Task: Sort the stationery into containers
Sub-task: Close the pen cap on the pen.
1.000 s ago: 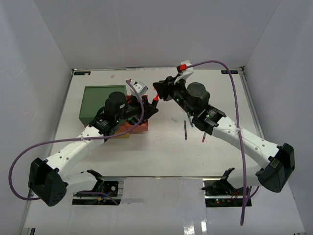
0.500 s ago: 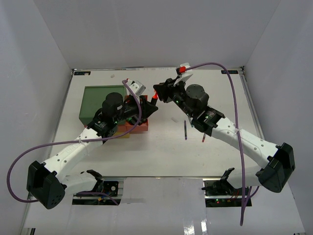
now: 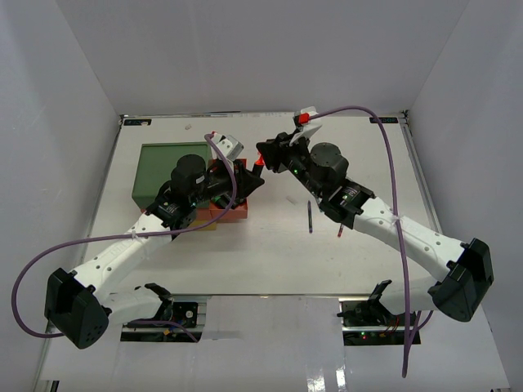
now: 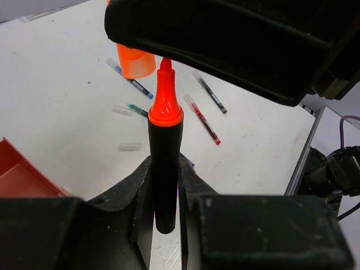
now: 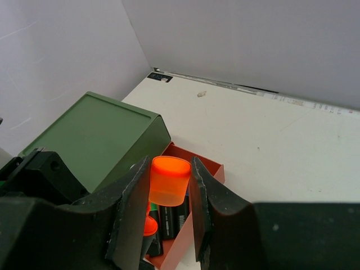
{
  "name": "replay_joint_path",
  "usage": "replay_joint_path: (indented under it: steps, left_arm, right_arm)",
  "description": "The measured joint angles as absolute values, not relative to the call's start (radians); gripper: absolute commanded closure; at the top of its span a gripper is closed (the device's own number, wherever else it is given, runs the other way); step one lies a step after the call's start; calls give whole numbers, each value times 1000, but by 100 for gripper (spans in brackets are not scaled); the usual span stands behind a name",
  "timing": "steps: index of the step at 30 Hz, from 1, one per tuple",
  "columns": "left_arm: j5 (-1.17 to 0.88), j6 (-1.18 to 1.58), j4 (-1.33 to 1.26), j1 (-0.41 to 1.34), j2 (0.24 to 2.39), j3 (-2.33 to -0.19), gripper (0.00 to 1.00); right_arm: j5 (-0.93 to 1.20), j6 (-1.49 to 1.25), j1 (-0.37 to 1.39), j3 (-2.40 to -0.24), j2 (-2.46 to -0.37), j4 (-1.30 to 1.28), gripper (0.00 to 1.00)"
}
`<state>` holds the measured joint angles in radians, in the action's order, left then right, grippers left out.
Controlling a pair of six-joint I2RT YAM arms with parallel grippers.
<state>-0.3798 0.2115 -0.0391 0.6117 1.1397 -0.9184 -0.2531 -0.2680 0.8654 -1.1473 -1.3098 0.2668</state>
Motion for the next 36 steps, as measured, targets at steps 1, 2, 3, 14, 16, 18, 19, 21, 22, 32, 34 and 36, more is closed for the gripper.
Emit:
replay_joint_path:
  steps: [1, 2, 3, 14, 16, 18, 19, 21, 22, 32, 34, 36]
  left_arm:
    - [-380, 212, -39, 611, 1140, -918, 100]
    - [-380, 212, -39, 611, 1140, -918, 100]
    - [-381, 212, -39, 611, 1140, -918, 100]
    - [-390, 219, -38, 611, 1145, -918, 100]
    - [-394, 220, -38, 611, 1151, -918, 100]
    - [-396, 222, -36, 611, 1158, -918, 100]
    - [-395, 223, -33, 611, 1159, -918, 100]
    - [-395, 223, -30, 611, 1159, -918, 100]
    - [-395, 224, -31, 611, 1159, -918, 100]
    - [-392, 228, -31, 611, 1159, -918, 100]
    - [-392, 229, -32, 611, 1159, -918, 100]
    - [-391, 230, -35, 611, 1159, -918, 100]
  right_arm:
    - [-258, -263, 865, -1148, -1309, 267, 92]
    - [-262, -258, 865, -1149, -1309, 267, 92]
    - [-263, -255, 865, -1149, -1309, 267, 92]
    - [-265, -252, 865, -1150, -1299, 266, 92]
    - [-267, -252, 865, -1150, -1298, 266, 92]
    - [-266, -252, 865, -1150, -1296, 266, 92]
    - [-266, -253, 865, -1150, -1296, 266, 92]
    - [-266, -253, 865, -1150, -1296, 266, 92]
    - [-266, -253, 865, -1150, -1296, 266, 92]
    - [-258, -254, 865, -1149, -1284, 266, 92]
    - [-253, -255, 865, -1149, -1283, 266, 92]
    - [-248, -255, 865, -1149, -1283, 266, 92]
